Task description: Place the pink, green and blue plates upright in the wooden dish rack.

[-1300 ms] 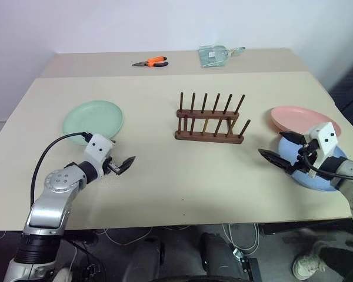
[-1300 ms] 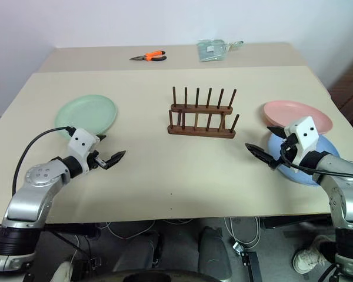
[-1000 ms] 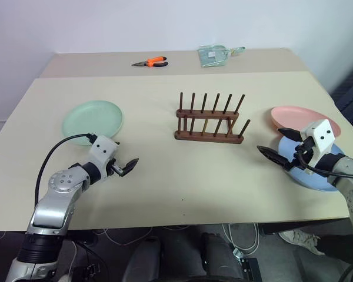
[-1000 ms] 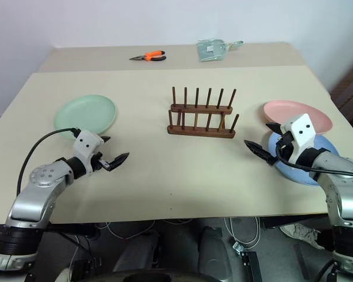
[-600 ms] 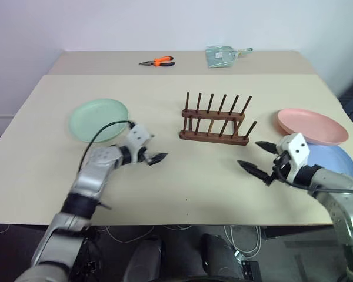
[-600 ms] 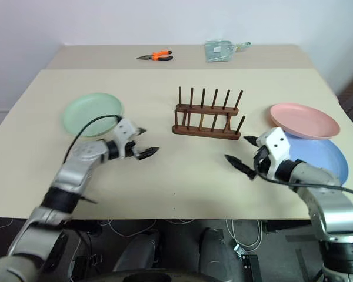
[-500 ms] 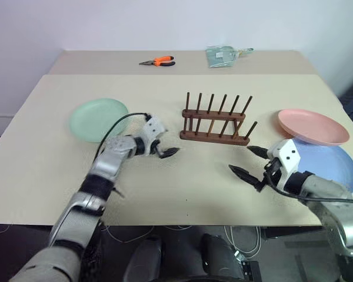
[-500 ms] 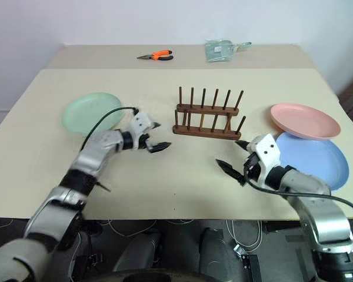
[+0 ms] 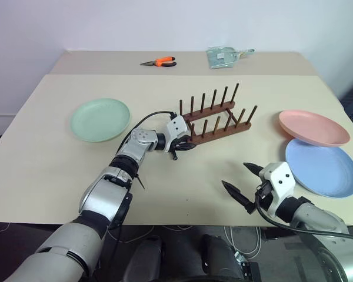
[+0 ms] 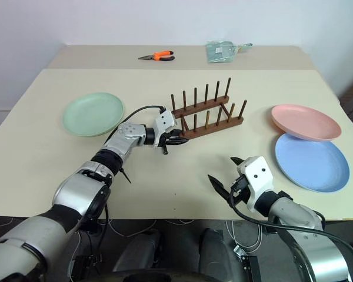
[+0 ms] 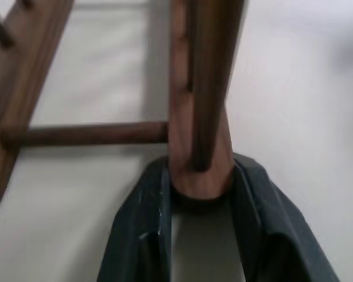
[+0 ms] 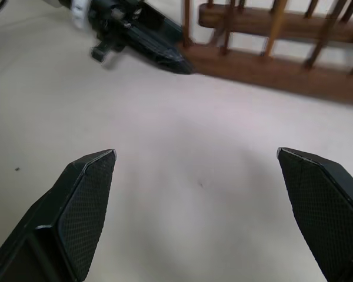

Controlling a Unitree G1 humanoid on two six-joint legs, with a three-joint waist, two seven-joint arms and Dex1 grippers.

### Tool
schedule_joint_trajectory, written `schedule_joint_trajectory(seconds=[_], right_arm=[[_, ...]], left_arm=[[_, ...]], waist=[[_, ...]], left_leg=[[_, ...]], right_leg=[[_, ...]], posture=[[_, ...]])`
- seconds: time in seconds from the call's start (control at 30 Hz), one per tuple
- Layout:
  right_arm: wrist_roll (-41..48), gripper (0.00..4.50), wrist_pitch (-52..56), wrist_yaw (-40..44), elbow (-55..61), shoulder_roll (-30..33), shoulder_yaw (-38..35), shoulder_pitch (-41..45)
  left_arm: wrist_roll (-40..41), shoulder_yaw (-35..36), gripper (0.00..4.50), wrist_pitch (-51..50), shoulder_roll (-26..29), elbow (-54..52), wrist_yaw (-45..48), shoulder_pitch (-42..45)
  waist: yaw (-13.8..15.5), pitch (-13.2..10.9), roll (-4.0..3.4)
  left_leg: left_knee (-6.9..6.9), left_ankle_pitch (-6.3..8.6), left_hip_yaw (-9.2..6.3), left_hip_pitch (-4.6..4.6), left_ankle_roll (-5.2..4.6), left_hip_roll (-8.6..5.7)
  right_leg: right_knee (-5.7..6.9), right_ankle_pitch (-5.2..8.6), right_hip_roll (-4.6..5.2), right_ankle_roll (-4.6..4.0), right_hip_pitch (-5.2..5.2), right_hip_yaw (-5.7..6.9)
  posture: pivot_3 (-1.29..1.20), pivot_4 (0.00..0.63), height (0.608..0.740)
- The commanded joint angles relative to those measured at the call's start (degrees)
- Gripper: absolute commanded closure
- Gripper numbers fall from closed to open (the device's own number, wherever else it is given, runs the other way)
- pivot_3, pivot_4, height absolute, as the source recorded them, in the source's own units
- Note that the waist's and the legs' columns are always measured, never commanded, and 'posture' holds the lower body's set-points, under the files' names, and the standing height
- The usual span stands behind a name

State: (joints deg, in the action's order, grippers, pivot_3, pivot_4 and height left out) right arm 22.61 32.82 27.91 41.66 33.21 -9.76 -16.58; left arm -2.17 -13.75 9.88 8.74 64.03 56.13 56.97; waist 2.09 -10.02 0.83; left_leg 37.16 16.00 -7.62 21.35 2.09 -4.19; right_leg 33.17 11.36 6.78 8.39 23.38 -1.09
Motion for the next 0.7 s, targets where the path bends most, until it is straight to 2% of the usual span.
schedule_joint_trajectory(seconds=[0.03,0.27,0.33,0.43,0.5,0.53,0.63,0.7], right_arm=[[-0.3,0.0,-1.7,2.1,-1.2,2.6,-4.1,0.4],[1.0,0.0,-2.4,8.9,-8.3,7.8,-10.7,-1.2],[0.8,0.0,-2.8,10.6,-9.9,8.5,-11.6,-2.1],[0.6,0.0,-3.5,11.8,-11.4,8.7,-12.3,-2.6],[0.2,0.0,-4.2,12.2,-12.3,8.7,-12.7,-2.6],[0.1,0.0,-4.4,12.4,-12.6,8.6,-12.9,-2.6],[0.4,0.91,-4.4,13.3,-12.8,8.9,-13.6,-3.4],[0.7,1.9,-4.0,14.2,-12.1,9.2,-13.7,-4.3]], left_arm=[[-0.6,-0.7,3.73,1.4,0.8,-6.6,3.0,-3.3],[2.2,-4.4,3.73,-11.6,5.3,-43.0,8.7,-21.0],[2.1,-5.1,3.73,-15.4,6.7,-49.1,8.5,-24.1],[2.0,-5.5,3.73,-19.1,8.3,-52.4,8.1,-26.0],[2.3,-5.6,2.69,-20.4,9.1,-52.8,8.0,-26.4],[1.9,-5.7,2.36,-20.4,9.6,-52.6,7.6,-26.4],[0.1,-5.7,0.85,-20.7,11.8,-52.0,5.8,-26.3],[0.8,-4.6,0.0,-23.3,14.5,-53.7,6.1,-27.2]], waist=[[-0.1,0.0,0.0],[0.0,0.0,-0.04],[0.0,0.0,-0.04],[0.1,0.0,-0.05],[0.0,0.0,-0.07],[0.0,0.0,-0.07],[0.0,0.0,-0.07],[0.0,0.0,-0.07]], left_leg=[[0.0,0.0,0.0,0.0,-0.01,0.0],[-0.06,0.02,-0.01,0.0,-0.04,0.02],[-0.06,0.02,-0.01,0.0,-0.04,0.04],[0.0,0.02,-0.01,0.0,-0.04,0.04],[0.01,0.02,0.0,-0.01,-0.04,0.04],[0.01,0.02,0.01,-0.02,-0.04,0.05],[-0.01,0.02,0.0,-0.02,-0.04,0.05],[-0.01,0.02,0.0,-0.03,-0.04,0.05]], right_leg=[[-0.01,0.0,0.0,0.0,0.0,0.0],[0.0,-0.12,0.0,-0.22,0.01,-0.03],[0.0,-0.11,0.0,-0.23,0.01,-0.04],[0.02,0.09,0.0,-0.22,0.0,-0.04],[0.03,0.1,-0.01,-0.24,0.0,-0.04],[0.03,0.1,-0.01,-0.24,-0.01,-0.04],[0.03,0.1,-0.01,-0.22,0.0,-0.03],[0.03,0.08,-0.01,-0.2,0.0,-0.03]], posture=[[0.0,0.15,0.74],[0.0,0.15,0.74],[0.0,0.15,0.74],[0.0,0.15,0.74],[0.0,0.15,0.74],[0.0,0.15,0.74],[0.0,0.15,0.74],[0.0,0.15,0.74]])
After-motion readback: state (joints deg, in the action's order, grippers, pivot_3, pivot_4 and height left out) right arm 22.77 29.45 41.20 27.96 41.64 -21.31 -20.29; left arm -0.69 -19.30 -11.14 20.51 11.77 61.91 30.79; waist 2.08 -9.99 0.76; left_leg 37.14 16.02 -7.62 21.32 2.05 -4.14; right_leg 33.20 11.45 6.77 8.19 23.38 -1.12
